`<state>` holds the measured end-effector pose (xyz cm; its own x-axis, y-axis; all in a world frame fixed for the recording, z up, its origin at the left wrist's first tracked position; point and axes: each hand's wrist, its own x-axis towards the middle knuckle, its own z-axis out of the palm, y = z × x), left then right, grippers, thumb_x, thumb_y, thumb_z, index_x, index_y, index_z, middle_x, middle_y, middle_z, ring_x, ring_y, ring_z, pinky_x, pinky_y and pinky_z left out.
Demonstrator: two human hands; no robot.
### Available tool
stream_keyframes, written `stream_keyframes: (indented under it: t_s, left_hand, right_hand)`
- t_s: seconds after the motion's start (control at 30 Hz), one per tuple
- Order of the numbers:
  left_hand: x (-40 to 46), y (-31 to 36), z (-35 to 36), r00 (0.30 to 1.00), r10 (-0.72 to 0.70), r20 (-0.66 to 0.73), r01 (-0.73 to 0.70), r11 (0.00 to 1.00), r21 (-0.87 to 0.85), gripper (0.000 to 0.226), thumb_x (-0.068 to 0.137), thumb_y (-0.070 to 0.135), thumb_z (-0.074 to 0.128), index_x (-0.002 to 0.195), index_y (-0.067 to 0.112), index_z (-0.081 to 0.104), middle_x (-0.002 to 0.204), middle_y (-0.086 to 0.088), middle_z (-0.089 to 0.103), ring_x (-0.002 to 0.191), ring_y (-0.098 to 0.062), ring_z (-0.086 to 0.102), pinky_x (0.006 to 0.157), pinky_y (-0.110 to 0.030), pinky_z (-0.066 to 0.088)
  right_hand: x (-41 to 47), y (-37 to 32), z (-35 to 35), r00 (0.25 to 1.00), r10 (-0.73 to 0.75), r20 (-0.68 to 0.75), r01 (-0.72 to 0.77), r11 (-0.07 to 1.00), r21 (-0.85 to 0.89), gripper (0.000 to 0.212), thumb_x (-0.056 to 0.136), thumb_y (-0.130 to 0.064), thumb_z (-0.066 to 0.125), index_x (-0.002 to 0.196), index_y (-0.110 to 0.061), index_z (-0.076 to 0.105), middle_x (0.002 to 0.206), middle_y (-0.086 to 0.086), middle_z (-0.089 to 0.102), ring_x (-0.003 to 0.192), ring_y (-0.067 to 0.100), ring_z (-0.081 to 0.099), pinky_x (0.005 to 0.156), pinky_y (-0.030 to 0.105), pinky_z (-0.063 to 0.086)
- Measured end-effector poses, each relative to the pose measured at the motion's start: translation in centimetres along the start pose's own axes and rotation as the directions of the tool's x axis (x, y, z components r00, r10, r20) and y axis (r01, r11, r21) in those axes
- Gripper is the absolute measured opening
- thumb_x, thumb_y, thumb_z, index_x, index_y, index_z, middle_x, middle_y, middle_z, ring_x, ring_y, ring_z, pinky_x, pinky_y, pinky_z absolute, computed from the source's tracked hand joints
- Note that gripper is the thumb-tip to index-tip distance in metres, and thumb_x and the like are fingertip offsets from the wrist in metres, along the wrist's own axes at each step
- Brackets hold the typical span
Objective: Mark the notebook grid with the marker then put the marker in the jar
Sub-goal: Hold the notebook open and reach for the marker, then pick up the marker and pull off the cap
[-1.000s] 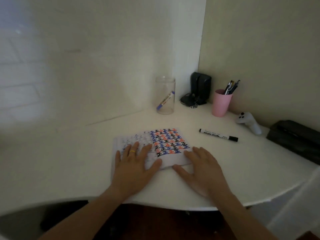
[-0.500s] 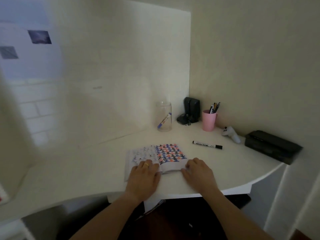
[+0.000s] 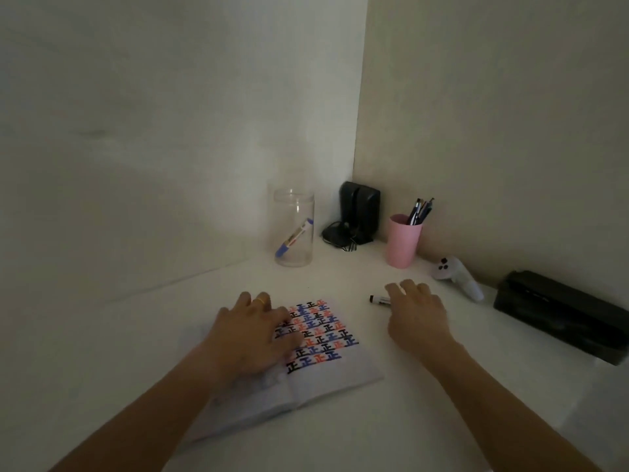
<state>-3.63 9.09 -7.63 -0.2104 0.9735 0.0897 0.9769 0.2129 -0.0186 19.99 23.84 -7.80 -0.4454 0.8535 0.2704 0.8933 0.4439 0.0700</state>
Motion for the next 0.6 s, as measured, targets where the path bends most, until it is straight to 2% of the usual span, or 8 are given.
stream_keyframes:
  t_s: [0.13,0.23,0.33,0.4,0.43,0.5,0.57,0.6]
  left_hand:
    - [2.2,-0.5,2.1,0.986,0.048,-0.160,-0.052,0.999,-0.017,0.067,0.080,0.082,0.025,0.121,0.038,0.054,0.114,0.000,0.053,0.104,-0.021,0.050,0.082,-0.040,0.045]
    - [2.3,-1.0,3.1,0.976,-0.001,-0.218,-0.031,0.989,-0.144,0.068,0.076,0.084,0.023,0.118,0.042,0.056,0.115,0.006,0.052,0.105,-0.015,0.052,0.085,-0.037,0.049]
    - [2.5,-1.3,2.9,0.980,0.002,-0.198,-0.032,0.988,-0.152,0.067,0.076,0.084,0.027,0.119,0.042,0.056,0.118,0.009,0.051,0.109,-0.013,0.053,0.087,-0.036,0.050]
    - [2.6,-1.1,2.8,0.977,0.019,-0.211,-0.055,0.985,-0.166,0.061,0.080,0.081,0.032,0.118,0.041,0.057,0.117,0.010,0.052,0.108,-0.012,0.054,0.086,-0.035,0.050]
    - [2.5,-1.0,2.9,0.974,0.032,-0.223,-0.073,0.982,-0.175,0.059,0.080,0.079,0.033,0.116,0.040,0.058,0.115,0.011,0.053,0.105,-0.011,0.055,0.085,-0.035,0.051]
    - [2.4,-0.9,2.8,0.968,0.069,-0.242,-0.118,0.974,-0.194,0.057,0.081,0.077,0.032,0.112,0.038,0.060,0.111,0.012,0.054,0.098,-0.009,0.056,0.080,-0.034,0.052]
    - [2.3,-0.6,2.7,0.963,0.105,-0.248,-0.161,0.962,-0.219,0.055,0.082,0.076,0.032,0.108,0.038,0.062,0.106,0.013,0.055,0.093,-0.007,0.057,0.077,-0.032,0.051]
    - [2.3,-0.4,2.6,0.960,0.121,-0.252,-0.180,0.957,-0.227,0.054,0.082,0.077,0.034,0.107,0.038,0.062,0.105,0.014,0.055,0.091,-0.007,0.057,0.076,-0.032,0.051]
  right_hand:
    - [2.0,-0.5,0.9,0.987,0.129,0.098,-0.113,0.982,-0.151,0.039,0.091,-0.021,0.051,0.130,-0.016,0.052,0.126,0.010,0.057,0.116,0.030,0.056,0.094,0.040,0.043]
    - [2.1,-0.9,2.1,0.990,0.128,0.051,-0.119,0.981,-0.152,0.030,0.093,-0.015,0.047,0.120,-0.015,0.060,0.122,0.009,0.057,0.112,0.029,0.056,0.091,0.037,0.043]
    - [2.1,-1.2,2.5,0.999,0.013,-0.036,-0.012,1.000,0.020,0.030,0.093,-0.013,0.047,0.116,-0.017,0.065,0.114,0.006,0.060,0.104,0.025,0.057,0.084,0.034,0.043]
    - [2.0,-2.0,2.5,0.996,-0.036,-0.087,0.063,0.941,0.334,0.029,0.094,-0.019,0.054,0.118,-0.023,0.069,0.110,0.002,0.063,0.098,0.020,0.058,0.081,0.030,0.046]
    - [1.8,-2.5,2.4,0.994,-0.034,-0.100,0.081,0.852,0.518,0.027,0.094,-0.021,0.060,0.118,-0.026,0.071,0.107,-0.001,0.065,0.093,0.016,0.060,0.078,0.026,0.047]
    - [1.5,-3.4,2.0,0.997,0.003,-0.075,0.060,0.551,0.832,0.021,0.092,-0.023,0.069,0.112,-0.030,0.073,0.100,-0.005,0.069,0.087,0.010,0.063,0.074,0.019,0.048]
    - [1.4,-3.9,1.5,0.998,0.011,0.056,-0.057,0.148,0.987,0.016,0.089,-0.018,0.073,0.104,-0.024,0.075,0.093,-0.001,0.070,0.084,0.013,0.066,0.075,0.022,0.054]
    - [1.4,-3.9,1.4,0.994,-0.015,0.110,-0.110,0.005,0.994,0.015,0.089,-0.015,0.073,0.104,-0.017,0.076,0.090,0.003,0.070,0.082,0.016,0.066,0.075,0.026,0.057]
